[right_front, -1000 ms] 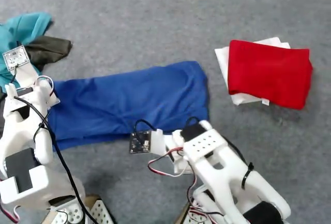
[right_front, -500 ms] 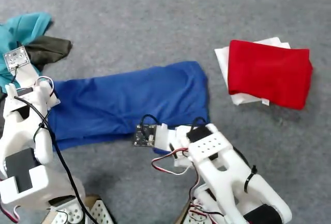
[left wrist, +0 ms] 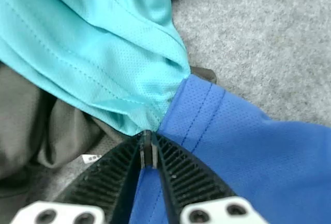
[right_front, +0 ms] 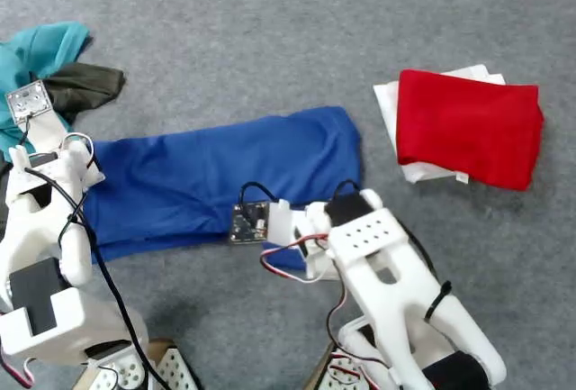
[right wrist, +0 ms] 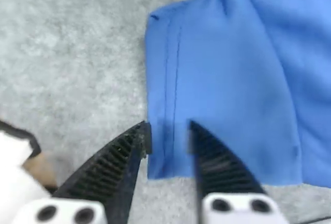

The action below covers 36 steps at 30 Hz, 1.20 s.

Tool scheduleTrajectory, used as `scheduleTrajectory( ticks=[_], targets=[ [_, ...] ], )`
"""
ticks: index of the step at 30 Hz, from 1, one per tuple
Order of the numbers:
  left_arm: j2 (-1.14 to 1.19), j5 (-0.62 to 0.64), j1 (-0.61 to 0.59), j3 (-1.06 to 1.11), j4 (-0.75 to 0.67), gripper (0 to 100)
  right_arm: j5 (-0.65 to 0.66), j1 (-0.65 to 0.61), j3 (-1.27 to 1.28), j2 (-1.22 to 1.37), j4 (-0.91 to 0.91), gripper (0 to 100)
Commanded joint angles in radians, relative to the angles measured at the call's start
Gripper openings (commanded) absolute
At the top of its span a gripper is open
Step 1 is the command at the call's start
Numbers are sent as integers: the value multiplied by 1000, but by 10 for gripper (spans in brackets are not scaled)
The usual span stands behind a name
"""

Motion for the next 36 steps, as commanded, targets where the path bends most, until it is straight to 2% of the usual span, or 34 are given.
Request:
scheduleTrajectory(
  ticks=[1,16,23,25,31,36],
  targets=[
    [-3,3,-8,-50,-2,29,34,9,-71,-12,54,230],
    [-3,3,-4,-50,2,29,32,8,252,28,-273,236],
    [-3,3,-8,-50,2,29,32,15,91,283,-242,232],
    [-5,3,-8,-48,2,29,32,35,35,349,-232,204],
    [-6,3,-8,-48,2,29,32,63,-67,447,-226,17],
    [-6,3,-8,-48,3,29,28,98,-131,473,-204,15]
  ],
)
